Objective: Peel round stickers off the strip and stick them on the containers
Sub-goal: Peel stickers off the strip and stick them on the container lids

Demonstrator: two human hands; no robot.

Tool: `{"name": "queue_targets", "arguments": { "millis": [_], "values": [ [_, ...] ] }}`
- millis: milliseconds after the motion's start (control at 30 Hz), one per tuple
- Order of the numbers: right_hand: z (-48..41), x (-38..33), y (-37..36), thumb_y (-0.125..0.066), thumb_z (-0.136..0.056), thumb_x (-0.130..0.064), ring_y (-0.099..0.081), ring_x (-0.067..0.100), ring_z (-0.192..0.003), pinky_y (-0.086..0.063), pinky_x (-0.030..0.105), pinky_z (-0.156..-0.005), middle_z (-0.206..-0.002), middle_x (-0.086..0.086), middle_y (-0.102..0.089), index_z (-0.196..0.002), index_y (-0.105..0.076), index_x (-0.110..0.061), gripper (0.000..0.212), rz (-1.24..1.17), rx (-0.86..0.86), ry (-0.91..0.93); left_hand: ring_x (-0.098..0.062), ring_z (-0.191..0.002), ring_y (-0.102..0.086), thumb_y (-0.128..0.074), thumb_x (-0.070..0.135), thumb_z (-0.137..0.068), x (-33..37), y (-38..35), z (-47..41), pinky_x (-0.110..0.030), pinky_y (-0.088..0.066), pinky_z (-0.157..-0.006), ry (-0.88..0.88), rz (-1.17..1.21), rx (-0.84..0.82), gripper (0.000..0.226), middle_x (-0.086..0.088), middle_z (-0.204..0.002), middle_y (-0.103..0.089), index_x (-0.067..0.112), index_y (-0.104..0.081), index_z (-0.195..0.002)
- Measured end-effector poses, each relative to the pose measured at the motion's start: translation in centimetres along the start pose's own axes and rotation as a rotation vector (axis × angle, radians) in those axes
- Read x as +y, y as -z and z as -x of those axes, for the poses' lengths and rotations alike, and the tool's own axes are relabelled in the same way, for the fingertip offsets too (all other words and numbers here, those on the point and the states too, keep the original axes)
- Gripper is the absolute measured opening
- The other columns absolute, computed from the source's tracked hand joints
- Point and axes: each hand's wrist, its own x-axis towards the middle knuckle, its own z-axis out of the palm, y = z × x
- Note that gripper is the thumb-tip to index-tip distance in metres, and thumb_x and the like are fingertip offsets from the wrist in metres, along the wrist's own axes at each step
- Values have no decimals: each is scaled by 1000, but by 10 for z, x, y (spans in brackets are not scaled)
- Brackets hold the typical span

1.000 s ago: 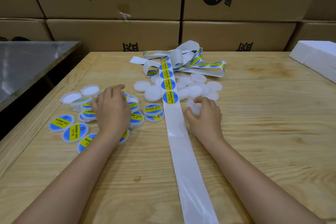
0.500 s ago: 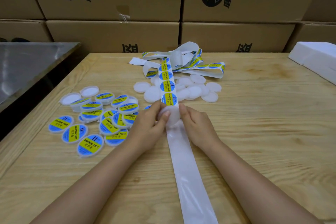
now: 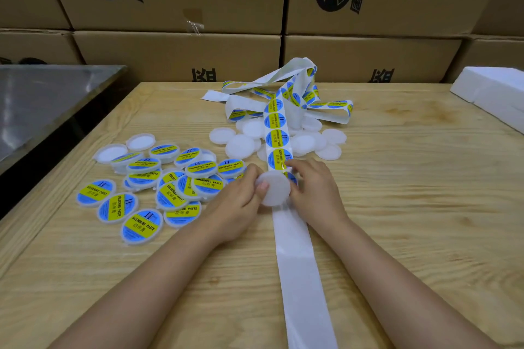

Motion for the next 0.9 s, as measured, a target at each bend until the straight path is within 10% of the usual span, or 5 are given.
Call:
{"name": "queue_targets", "arguments": {
  "millis": [400,633,900],
  "values": [
    [-3,9,-10,-53,-92,-14,-48,33,-110,-34,37,-98,-121,11,-55,-127,-55,-8,36,170,-187,102,-4,-71,-44,-35,33,-99,-3,-1,-4,-21,-34,-62,134,226,209,22,7,-80,-49,12,-41,-95],
    [-3,10,-11,-50,-94,-32,-34,18,-127,-16,35,-108,-132,1,-48,-124,-54,-11,36,224,-219,151,-28,-107,-49,-36,14,-98,-6,-6,-10,-29,-32,-82,138,-83,243,38,-10,-115,-55,15,-34,-137],
    [-4,13,-12,-55,-92,-31,-46,15,-119,-6,32,-113,-122,-1,-54,-120,-57,-14,32,143,-209,97,-34,-123,-46,-46,-2,-80,-4,-5,-7,-39,-33,-101,61,-390,261,39,-20,-130,-51,0,-60,-116]
  ]
}}
